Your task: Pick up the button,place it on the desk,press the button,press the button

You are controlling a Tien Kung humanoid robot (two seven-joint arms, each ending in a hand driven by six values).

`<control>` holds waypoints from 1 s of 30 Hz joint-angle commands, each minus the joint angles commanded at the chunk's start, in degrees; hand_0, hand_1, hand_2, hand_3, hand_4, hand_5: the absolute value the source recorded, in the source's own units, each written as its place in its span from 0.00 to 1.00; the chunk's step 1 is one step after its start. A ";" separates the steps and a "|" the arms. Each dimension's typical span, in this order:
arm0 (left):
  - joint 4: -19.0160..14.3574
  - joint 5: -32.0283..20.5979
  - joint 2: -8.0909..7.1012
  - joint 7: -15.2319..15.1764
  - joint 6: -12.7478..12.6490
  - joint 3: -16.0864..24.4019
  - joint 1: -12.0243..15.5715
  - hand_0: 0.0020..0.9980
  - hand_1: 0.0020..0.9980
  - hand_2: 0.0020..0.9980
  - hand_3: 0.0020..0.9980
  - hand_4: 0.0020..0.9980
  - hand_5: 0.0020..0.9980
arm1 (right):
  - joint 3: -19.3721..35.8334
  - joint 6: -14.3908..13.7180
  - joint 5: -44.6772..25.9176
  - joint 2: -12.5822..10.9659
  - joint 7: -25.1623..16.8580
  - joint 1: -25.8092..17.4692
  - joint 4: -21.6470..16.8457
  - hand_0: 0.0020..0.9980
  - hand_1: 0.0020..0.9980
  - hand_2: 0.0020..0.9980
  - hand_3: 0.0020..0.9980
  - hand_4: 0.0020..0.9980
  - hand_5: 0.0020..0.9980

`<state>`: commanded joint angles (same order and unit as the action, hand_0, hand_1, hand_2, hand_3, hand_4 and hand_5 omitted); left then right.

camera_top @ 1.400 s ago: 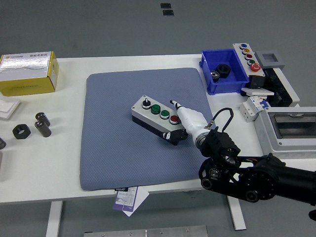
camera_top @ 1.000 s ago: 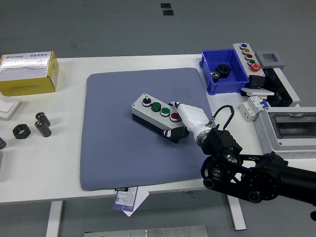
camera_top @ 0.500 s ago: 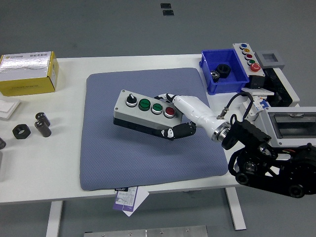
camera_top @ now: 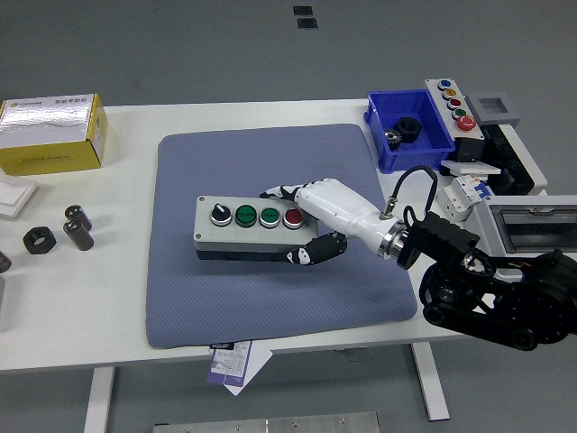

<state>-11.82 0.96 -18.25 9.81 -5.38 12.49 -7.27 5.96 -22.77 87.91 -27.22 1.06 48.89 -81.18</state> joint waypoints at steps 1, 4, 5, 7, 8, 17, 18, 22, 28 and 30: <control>0.00 0.08 0.00 0.05 0.00 0.09 0.05 0.69 0.63 0.56 0.61 0.69 0.22 | -0.19 0.24 -0.75 0.02 0.17 -0.22 0.22 0.58 0.61 0.66 0.60 0.32 0.00; 0.00 0.38 0.03 0.19 -0.01 0.38 0.20 0.69 0.63 0.56 0.61 0.69 0.22 | -0.64 1.10 -3.15 0.02 0.51 -0.90 0.58 0.61 0.65 0.68 0.68 0.33 0.00; 0.00 0.41 0.04 0.21 0.00 0.42 0.22 0.69 0.63 0.56 0.61 0.69 0.22 | -0.68 1.40 -3.71 0.04 0.54 -1.05 0.62 0.61 0.65 0.68 0.68 0.33 0.00; 0.01 0.37 0.03 0.19 0.00 0.39 0.24 0.69 0.63 0.56 0.61 0.69 0.22 | -0.81 1.77 -4.57 0.08 0.47 -1.31 0.73 0.61 0.65 0.68 0.68 0.33 0.00; 0.01 0.35 0.03 0.18 0.00 0.36 0.24 0.69 0.63 0.56 0.61 0.69 0.22 | -0.87 1.82 -4.82 0.10 0.42 -1.38 0.80 0.76 0.72 0.75 0.73 0.34 0.00; 0.01 0.04 0.04 0.09 0.02 0.13 0.20 0.69 0.63 0.56 0.61 0.69 0.22 | -1.02 2.09 -5.87 0.28 -0.23 -1.69 1.43 0.82 0.77 0.81 0.78 0.29 0.00; 0.01 0.01 0.03 0.08 0.03 0.10 0.19 0.69 0.63 0.56 0.61 0.69 0.22 | -1.07 2.06 -5.85 0.28 -0.27 -1.70 1.50 0.82 0.77 0.81 0.78 0.29 0.00; 0.02 0.03 -0.08 0.06 0.06 0.04 0.09 0.69 0.63 0.56 0.61 0.69 0.22 | -1.45 1.63 -5.62 0.22 -0.48 -1.63 1.91 0.86 0.80 0.83 0.81 0.31 0.00; 0.04 0.09 -0.21 0.07 0.05 0.11 0.06 0.69 0.63 0.56 0.61 0.69 0.22 | -1.88 1.59 -6.43 0.07 -0.24 -1.54 2.17 0.87 0.80 0.84 0.82 0.33 0.00; 0.04 0.12 -0.19 0.08 0.05 0.14 0.09 0.69 0.63 0.56 0.61 0.69 0.22 | -2.16 1.54 -7.68 -0.09 -0.19 -1.66 2.20 0.87 0.80 0.84 0.82 0.33 0.00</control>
<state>-11.78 1.08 -18.45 9.90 -5.33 12.63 -7.18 3.80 -21.22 80.24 -27.31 0.87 47.23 -78.98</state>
